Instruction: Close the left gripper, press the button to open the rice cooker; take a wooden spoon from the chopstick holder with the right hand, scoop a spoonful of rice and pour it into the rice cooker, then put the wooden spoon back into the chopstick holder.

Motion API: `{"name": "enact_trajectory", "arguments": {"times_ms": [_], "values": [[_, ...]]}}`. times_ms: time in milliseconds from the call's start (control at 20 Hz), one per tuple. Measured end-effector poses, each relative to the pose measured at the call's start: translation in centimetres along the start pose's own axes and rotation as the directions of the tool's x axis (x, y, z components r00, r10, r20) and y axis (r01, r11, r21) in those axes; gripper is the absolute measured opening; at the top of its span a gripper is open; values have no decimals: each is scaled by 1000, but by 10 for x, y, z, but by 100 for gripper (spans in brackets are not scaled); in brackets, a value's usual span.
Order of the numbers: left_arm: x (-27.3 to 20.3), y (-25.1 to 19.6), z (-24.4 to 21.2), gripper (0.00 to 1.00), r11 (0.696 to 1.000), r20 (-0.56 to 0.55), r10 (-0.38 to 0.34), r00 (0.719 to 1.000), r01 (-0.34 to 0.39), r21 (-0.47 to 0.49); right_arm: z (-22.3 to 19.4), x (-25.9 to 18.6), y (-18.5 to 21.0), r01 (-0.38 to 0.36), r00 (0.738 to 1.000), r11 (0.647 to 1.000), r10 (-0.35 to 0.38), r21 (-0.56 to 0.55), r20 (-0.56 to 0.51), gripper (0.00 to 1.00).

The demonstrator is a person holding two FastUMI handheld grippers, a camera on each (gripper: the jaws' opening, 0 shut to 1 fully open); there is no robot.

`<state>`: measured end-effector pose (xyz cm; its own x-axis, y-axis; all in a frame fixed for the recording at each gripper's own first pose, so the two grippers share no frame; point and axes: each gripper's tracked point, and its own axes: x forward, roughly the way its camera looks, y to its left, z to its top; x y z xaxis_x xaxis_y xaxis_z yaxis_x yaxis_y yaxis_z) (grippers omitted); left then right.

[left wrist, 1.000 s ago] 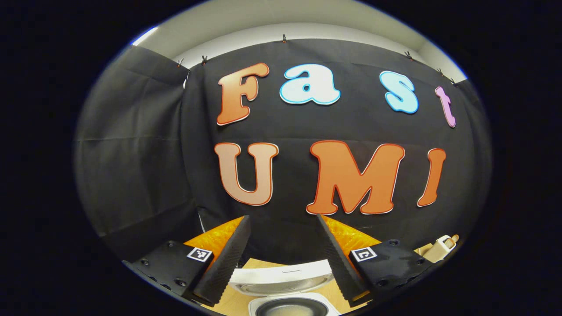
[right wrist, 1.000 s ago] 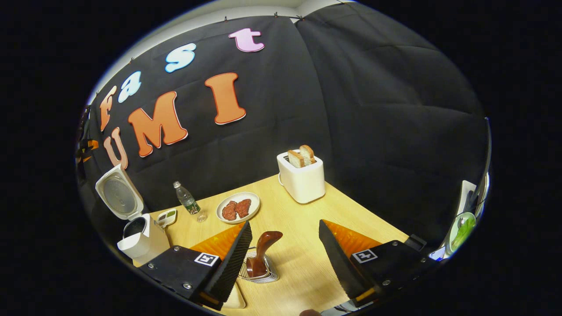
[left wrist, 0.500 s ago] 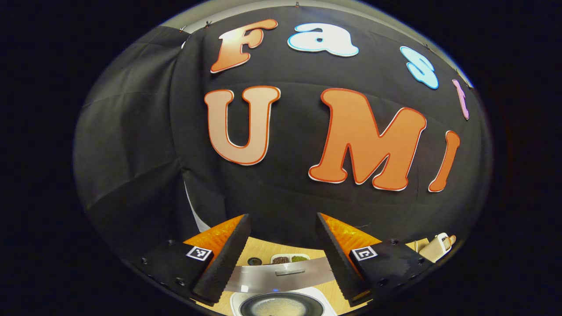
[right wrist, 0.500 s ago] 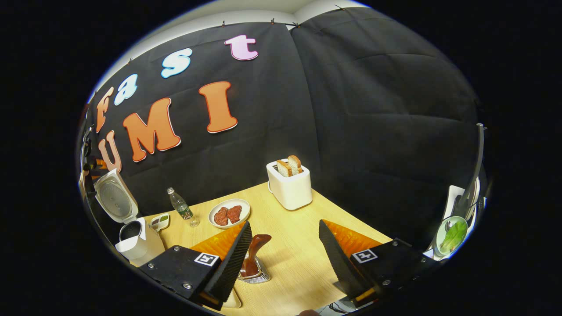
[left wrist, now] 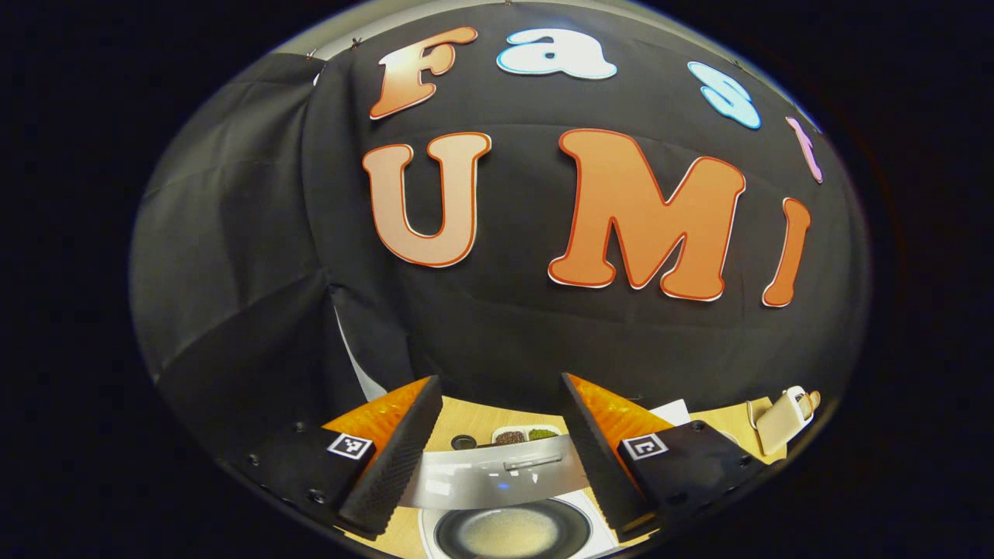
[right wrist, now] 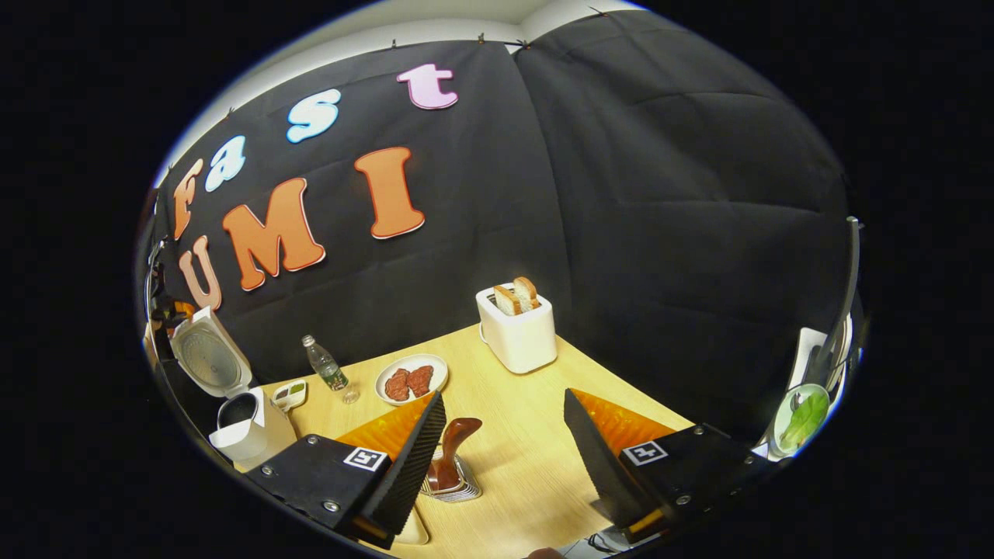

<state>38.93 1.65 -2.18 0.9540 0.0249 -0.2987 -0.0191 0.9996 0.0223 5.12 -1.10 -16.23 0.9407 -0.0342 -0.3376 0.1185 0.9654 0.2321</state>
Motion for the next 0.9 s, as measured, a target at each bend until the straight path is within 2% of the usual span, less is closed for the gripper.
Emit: {"name": "enact_trajectory", "arguments": {"times_ms": [200,350,550,750,900], "values": [[-44,-13,-36,100,1000,-19,-19,1000,19,-9,4,4,8,-56,998,998,56,-36,-4,94],[-78,-24,-82,100,999,-71,-40,997,39,-28,-2,9,16,-108,994,993,107,-39,-30,94],[-111,-35,-155,100,999,-121,-33,992,28,-41,-15,15,21,-169,983,983,164,-64,-81,94],[-122,-37,-217,100,999,-130,34,991,-37,-25,-19,17,18,-201,976,976,192,-84,-107,95],[-124,-38,-239,100,997,-116,72,991,-73,-4,-22,17,11,-208,974,972,196,-106,-117,95]]}}
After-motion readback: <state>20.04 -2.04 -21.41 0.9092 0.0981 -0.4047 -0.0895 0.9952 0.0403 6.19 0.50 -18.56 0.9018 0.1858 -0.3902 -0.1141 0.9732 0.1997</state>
